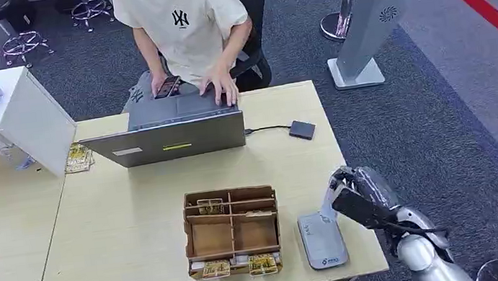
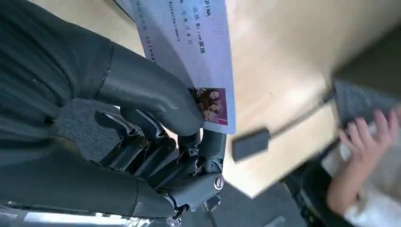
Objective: Pass the card to the sensor for recognition and then transmit it.
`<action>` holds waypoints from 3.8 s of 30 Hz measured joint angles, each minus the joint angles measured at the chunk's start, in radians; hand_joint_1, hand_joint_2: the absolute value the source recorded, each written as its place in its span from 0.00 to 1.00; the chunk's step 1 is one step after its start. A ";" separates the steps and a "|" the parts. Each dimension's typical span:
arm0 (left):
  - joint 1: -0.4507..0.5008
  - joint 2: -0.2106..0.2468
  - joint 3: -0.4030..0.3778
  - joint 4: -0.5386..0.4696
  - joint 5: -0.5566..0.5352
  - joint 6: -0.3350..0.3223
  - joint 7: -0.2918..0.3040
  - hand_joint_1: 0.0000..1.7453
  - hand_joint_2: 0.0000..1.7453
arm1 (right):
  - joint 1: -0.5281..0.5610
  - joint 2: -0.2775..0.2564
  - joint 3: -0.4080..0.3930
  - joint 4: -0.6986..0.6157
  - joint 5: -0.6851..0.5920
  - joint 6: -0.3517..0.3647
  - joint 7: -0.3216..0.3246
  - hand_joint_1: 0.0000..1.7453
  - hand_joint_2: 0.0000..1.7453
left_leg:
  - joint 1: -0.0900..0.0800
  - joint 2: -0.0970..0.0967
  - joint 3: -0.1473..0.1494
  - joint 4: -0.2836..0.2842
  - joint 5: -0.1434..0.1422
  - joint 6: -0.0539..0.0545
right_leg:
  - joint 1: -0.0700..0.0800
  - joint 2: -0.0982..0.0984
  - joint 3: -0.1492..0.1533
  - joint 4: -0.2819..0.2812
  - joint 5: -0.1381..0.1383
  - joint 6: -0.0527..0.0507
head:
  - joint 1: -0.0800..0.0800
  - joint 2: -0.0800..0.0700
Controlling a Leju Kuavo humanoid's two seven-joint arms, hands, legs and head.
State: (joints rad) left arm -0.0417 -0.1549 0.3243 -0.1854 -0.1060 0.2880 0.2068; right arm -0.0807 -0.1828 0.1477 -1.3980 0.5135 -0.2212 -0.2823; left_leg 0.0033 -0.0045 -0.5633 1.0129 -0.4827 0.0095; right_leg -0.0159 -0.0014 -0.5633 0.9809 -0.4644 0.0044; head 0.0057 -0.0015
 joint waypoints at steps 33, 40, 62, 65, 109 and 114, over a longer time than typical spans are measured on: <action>-0.014 0.012 -0.009 0.000 -0.173 -0.037 0.009 0.00 0.00 | -0.436 0.239 0.169 0.108 0.355 -0.329 0.030 1.00 1.00 | 0.000 0.002 0.001 0.000 0.001 -0.001 | 0.000 0.002 0.000 0.002 0.001 0.000 | 0.000 0.000; -0.014 0.014 -0.016 0.000 -0.200 -0.041 0.018 0.00 0.00 | -0.502 0.267 0.185 0.188 0.414 -0.384 0.063 1.00 1.00 | 0.000 0.001 0.000 0.000 0.001 -0.001 | 0.000 0.002 0.000 0.002 0.000 0.000 | 0.000 0.000; -0.014 0.014 -0.039 0.000 -0.267 -0.058 0.046 0.00 0.00 | -0.563 0.399 -0.024 0.360 0.819 -0.469 0.037 1.00 1.00 | 0.000 0.001 0.000 0.000 0.001 -0.001 | 0.000 0.001 0.000 0.002 0.000 0.000 | 0.000 0.000; -0.014 0.014 -0.040 0.000 -0.272 -0.058 0.048 0.00 0.00 | -0.558 0.407 -0.043 0.360 0.836 -0.469 0.036 1.00 1.00 | 0.000 0.001 0.000 0.000 0.001 -0.001 | 0.000 0.002 0.000 0.002 0.000 0.000 | 0.000 0.000; -0.013 -0.002 0.045 0.000 -0.209 -0.023 0.043 0.00 0.00 | 0.054 0.446 0.085 -0.141 0.586 -0.470 -0.202 0.00 1.00 | 0.000 0.001 0.000 0.000 -0.001 -0.001 | 0.000 0.002 -0.001 0.002 -0.001 0.000 | 0.000 0.000; -0.014 -0.006 0.061 0.000 -0.211 -0.018 0.043 0.00 0.00 | 0.108 0.444 0.091 -0.139 0.623 -0.470 -0.198 0.00 1.00 | 0.000 0.001 0.000 0.000 -0.001 -0.001 | 0.000 0.002 -0.001 0.002 -0.001 0.000 | 0.000 0.000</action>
State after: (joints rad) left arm -0.0552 -0.1606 0.3849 -0.1854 -0.3170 0.2697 0.2499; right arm 0.0275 0.2617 0.2392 -1.5366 1.1364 -0.6912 -0.4803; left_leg 0.0036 -0.0030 -0.5634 1.0126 -0.4834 0.0082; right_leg -0.0158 0.0002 -0.5647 0.9825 -0.4657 0.0041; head 0.0061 -0.0015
